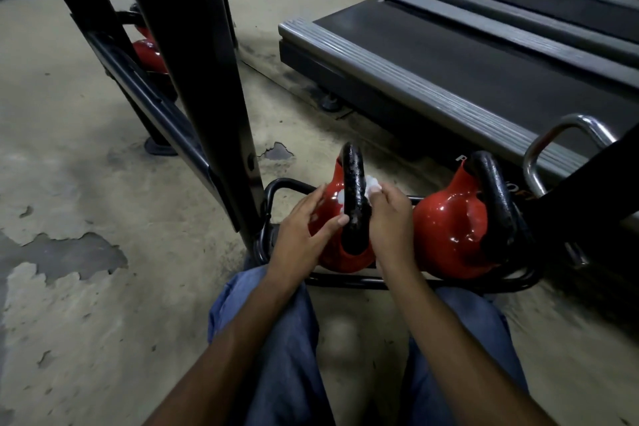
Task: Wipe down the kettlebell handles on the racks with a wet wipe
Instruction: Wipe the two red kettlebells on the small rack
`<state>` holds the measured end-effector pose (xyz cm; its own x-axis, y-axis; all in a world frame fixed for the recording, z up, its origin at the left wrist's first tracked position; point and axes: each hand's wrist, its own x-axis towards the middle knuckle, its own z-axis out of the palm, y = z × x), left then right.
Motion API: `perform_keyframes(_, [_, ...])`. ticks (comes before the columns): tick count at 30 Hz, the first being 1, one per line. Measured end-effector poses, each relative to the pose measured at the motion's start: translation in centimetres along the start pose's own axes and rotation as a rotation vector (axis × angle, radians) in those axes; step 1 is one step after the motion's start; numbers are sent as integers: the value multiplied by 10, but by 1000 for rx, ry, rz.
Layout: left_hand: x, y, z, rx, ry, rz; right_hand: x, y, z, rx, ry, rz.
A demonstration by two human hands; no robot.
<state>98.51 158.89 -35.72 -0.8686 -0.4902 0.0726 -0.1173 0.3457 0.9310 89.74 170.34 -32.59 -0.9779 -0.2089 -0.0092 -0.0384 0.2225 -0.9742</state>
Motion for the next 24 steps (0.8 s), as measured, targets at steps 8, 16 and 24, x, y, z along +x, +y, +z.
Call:
perform_keyframes(8, [2, -17, -8, 76, -197, -63, -19, 18, 1, -472, -157, -566])
perform_keyframes(16, [1, -28, -8, 205, -298, 10, 63, -36, 2, -1247, -602, -913])
perform_keyframes(24, [3, -40, -6, 244, -260, 53, -66, 18, -16, -363, -193, -458])
